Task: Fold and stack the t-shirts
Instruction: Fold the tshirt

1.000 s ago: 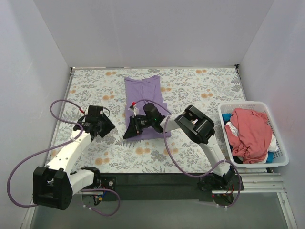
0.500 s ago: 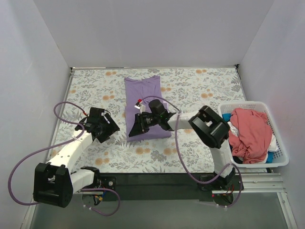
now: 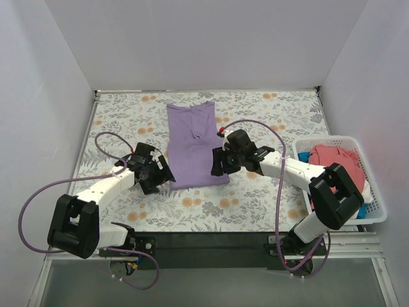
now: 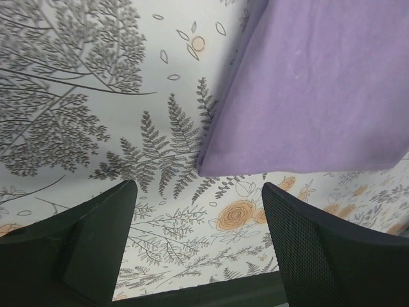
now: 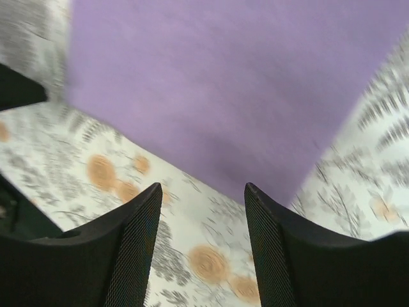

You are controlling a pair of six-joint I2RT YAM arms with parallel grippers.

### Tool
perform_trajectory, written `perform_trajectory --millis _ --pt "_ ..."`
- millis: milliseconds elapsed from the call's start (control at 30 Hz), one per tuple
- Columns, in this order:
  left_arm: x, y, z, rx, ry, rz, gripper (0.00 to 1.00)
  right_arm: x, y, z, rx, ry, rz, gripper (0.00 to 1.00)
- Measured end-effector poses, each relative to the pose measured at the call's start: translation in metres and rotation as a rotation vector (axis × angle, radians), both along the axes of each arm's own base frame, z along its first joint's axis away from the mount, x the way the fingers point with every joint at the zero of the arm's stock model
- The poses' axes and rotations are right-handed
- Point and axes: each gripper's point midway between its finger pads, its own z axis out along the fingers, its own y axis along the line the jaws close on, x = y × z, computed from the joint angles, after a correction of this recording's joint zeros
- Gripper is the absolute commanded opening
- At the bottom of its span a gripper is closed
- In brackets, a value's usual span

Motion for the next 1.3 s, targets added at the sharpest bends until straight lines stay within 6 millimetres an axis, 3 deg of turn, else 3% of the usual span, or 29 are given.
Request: perform_trajectory --millis 167,467,900,1167,1267,1300 --pt "-0.003 -0.017 -0.011 0.016 0.055 -0.074 0.77 -0.012 -0.034 -0.031 -0.146 0.076 -0.063 0.59" --pt "-0.003 -0.024 -0.014 0.025 0.067 -0.106 0.74 -0.015 -0.049 -0.065 -0.251 0.15 -0.106 0.54" --pt "-0.005 -0.024 -0.015 0.043 0.07 -0.114 0.74 -0.01 -0.048 -0.068 -0.267 0.131 -0.126 0.49" --pt "-0.004 -0.025 -0.016 0.059 0.081 -0.116 0.74 -0.006 -0.043 -0.071 -0.365 0.078 -0.122 0.46" --pt "-0.004 -0.024 -0.016 0.069 0.084 -0.109 0.74 -0.004 -0.043 -0.072 -0.41 0.057 -0.119 0.36" --pt "-0.003 -0.024 -0.015 0.071 0.085 -0.108 0.74 -0.004 -0.043 -0.073 -0.415 0.056 -0.116 0.28"
